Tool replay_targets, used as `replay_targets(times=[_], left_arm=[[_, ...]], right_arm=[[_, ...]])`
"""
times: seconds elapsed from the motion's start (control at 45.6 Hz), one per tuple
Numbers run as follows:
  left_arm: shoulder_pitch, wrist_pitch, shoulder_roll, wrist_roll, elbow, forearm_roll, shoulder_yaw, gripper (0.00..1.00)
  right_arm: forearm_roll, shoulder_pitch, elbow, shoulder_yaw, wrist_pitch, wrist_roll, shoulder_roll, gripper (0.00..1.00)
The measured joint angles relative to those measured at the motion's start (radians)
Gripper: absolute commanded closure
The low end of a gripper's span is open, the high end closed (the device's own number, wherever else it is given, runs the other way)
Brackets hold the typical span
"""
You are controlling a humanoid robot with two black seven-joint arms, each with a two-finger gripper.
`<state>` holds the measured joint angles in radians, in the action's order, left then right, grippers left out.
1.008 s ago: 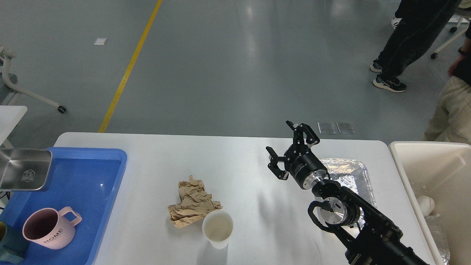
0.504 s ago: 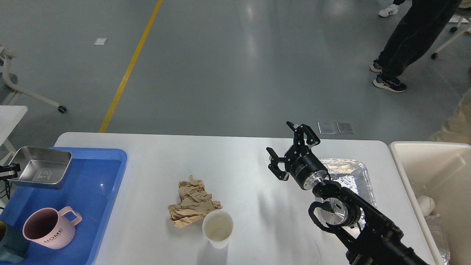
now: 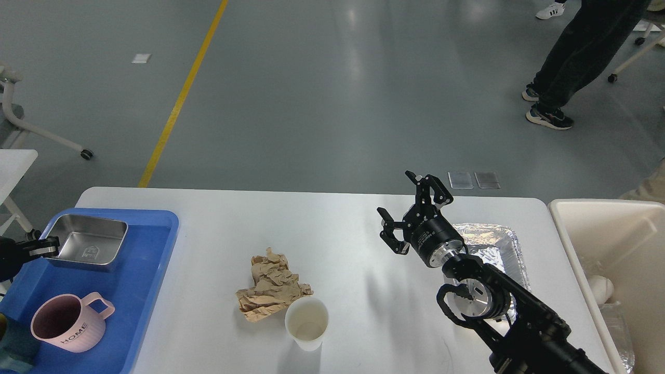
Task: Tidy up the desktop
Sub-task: 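Lower the steel tray into the blue tray with the left gripper, then release the steel tray and raise the left gripper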
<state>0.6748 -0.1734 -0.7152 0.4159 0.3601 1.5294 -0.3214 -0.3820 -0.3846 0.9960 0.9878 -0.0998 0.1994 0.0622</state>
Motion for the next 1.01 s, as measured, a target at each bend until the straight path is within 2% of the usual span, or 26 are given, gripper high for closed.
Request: replay_targets(times=[0.285,0.416,0.482,0.548,0.614,0.833,1.008], left_arm=[[-0.001,0.023,0.033,0.010,0.000,-0.002,0.112,0.87],[-0.001,0.032,0.043,0.009,0.000,-0.040,0.130,0.67],[-0.001,0.032,0.044,0.007,0.000,-0.073,0.131,0.52],[0.000,0.032,0.044,0.007,0.000,-0.111,0.132,0.32],[0.001,0.026,0.044,0.004,0.000,-0.146,0.130,0.22],[0.008,0.008,0.050,0.007,0.025,-0.327,0.115,0.13],[0.017,-0.044,0.040,0.014,0.149,-0.561,0.082,0.11]], right_arm=[[0.000,0.001,0.001,0.000,0.000,0.000,0.000,0.00],[0.000,0.001,0.001,0.000,0.000,0.000,0.001,0.00],[0.000,0.001,0.001,0.000,0.000,0.000,0.001,0.00],[0.000,0.001,0.001,0.000,0.000,0.000,0.001,0.00],[0.000,0.001,0.001,0.000,0.000,0.000,0.001,0.00],[0.000,-0.001,0.001,0.000,0.000,0.000,0.001,0.00],[0.000,-0.006,-0.001,-0.001,0.001,0.000,0.000,0.00]])
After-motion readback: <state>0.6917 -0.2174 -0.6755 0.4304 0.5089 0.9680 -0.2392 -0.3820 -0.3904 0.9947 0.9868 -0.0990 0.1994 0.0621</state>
